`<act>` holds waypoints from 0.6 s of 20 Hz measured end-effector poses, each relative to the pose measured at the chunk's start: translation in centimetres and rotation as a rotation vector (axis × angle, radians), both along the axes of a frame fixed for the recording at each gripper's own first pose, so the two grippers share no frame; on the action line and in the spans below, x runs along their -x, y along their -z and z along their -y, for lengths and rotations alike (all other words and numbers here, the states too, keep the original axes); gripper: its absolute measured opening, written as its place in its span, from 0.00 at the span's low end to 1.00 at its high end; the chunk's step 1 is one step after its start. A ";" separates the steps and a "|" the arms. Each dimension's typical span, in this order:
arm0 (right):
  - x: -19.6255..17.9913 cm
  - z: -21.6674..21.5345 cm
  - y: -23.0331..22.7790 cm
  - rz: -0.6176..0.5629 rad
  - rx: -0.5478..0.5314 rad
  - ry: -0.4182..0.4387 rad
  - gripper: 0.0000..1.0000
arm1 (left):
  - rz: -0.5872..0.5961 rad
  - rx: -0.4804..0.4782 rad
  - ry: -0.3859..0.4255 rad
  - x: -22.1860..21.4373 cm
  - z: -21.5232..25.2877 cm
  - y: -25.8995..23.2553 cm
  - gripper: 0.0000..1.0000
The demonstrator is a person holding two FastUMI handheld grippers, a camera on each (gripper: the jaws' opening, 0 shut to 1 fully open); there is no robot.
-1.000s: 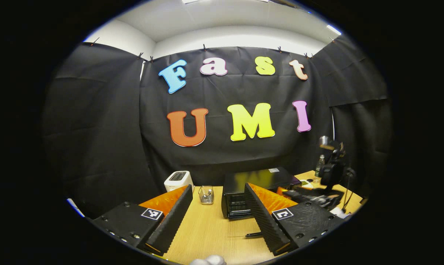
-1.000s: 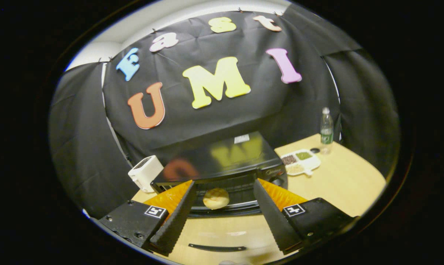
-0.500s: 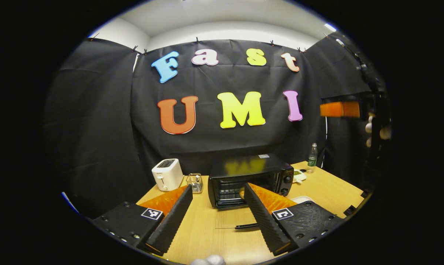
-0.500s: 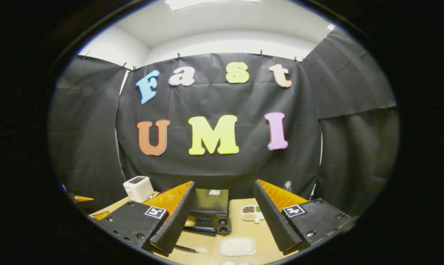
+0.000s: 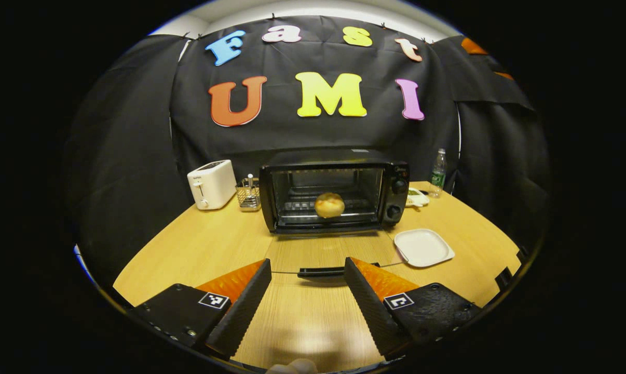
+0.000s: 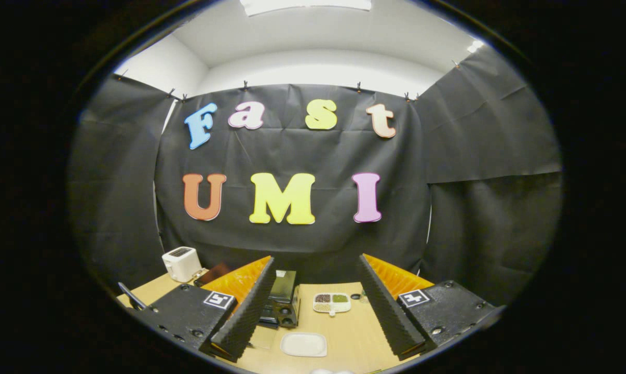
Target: Open the electric oven with the left hand, put the food in, and close the electric oven.
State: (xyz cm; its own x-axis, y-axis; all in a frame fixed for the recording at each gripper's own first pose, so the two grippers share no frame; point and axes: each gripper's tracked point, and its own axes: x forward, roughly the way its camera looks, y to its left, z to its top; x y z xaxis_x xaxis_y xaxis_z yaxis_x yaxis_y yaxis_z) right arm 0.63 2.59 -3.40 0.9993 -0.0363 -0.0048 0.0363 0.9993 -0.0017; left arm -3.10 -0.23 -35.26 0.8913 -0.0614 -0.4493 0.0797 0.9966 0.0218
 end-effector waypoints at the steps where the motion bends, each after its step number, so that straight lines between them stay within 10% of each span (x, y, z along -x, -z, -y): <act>1: 0.0 0.3 0.4 -0.015 -0.008 0.000 0.96 | -0.033 0.000 0.008 0.0 0.4 1.9 0.93; 12: -1.3 2.1 2.4 -0.082 -0.023 0.008 1.00 | -0.195 0.008 0.005 -2.3 3.3 9.6 0.93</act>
State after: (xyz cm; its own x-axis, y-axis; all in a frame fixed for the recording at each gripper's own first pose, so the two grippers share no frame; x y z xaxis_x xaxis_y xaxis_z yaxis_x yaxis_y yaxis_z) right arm 1.96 0.48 -5.76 0.9952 -0.0435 -0.0879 0.0452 0.9988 0.0181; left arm -0.82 -3.53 -44.83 0.7873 -0.0697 -0.6126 0.0866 0.9962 -0.0021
